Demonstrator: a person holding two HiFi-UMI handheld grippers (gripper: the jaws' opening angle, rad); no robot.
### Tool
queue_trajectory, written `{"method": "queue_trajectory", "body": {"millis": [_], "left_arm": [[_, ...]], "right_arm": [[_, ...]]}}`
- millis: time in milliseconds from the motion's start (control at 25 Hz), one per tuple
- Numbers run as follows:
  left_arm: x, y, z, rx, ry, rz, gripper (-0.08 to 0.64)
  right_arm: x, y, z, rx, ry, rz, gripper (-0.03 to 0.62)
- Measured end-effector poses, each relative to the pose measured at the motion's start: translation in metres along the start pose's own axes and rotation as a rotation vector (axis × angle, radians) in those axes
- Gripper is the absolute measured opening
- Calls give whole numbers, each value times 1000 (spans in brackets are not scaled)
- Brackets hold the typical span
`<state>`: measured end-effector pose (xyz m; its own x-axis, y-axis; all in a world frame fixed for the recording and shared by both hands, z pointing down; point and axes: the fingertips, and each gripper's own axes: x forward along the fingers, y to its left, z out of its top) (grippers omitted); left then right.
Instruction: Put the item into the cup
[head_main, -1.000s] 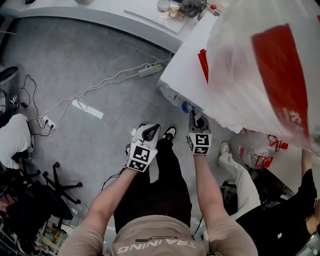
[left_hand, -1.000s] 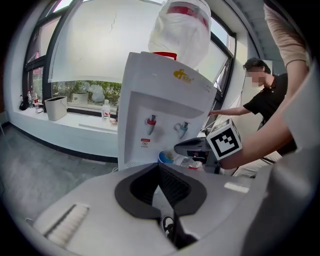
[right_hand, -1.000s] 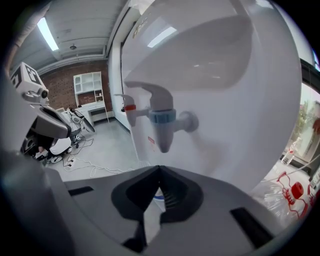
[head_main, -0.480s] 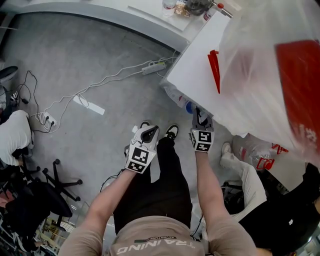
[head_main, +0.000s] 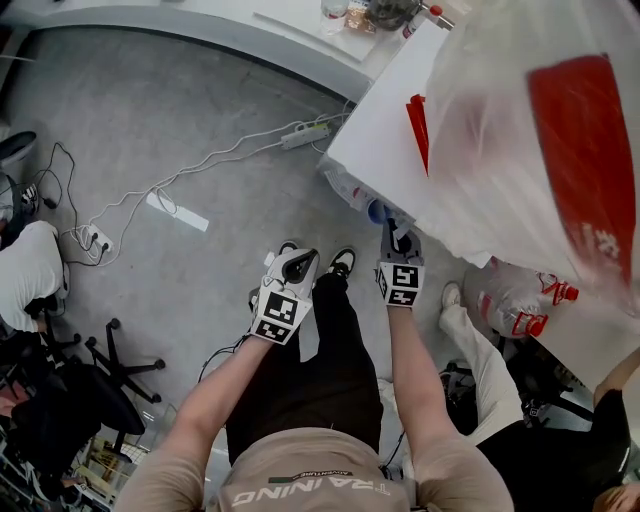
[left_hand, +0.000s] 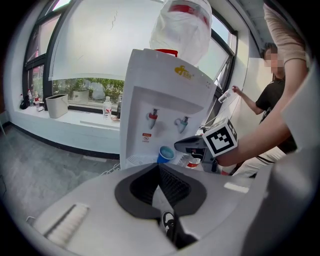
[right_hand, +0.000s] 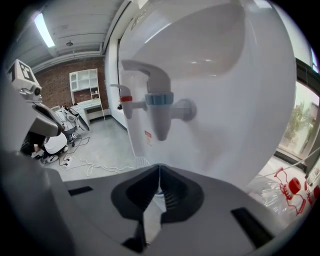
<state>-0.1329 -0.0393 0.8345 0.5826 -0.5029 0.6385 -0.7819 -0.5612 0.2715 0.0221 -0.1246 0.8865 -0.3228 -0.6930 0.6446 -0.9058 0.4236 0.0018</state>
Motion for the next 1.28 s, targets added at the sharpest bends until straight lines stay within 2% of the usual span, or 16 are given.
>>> {"method": "queue_trajectory", "body": {"millis": [280,400,760,880,1120,1280], "left_arm": [[-11,-14,27,43,-13,-7,8],[-20,-16,51,71,-29,-4,8],[-61,-27,124,118,-83,39,8],[-73,-41,146,144,-99,43,8],[-101,-59,201,176,-157,76,8],[-122,-71,227,144,-183,78,8]], "right_arm": [[-33,14,8,4,5,36,12],[-50,25,21,7,-10,59,12],[-122,52,87,-31,-56,129,11],[-147,53,97,-37,-65,154,11],[-195,41,136,-8,-75,135,11],[-231,37,171,4,-123,133,11]]}}
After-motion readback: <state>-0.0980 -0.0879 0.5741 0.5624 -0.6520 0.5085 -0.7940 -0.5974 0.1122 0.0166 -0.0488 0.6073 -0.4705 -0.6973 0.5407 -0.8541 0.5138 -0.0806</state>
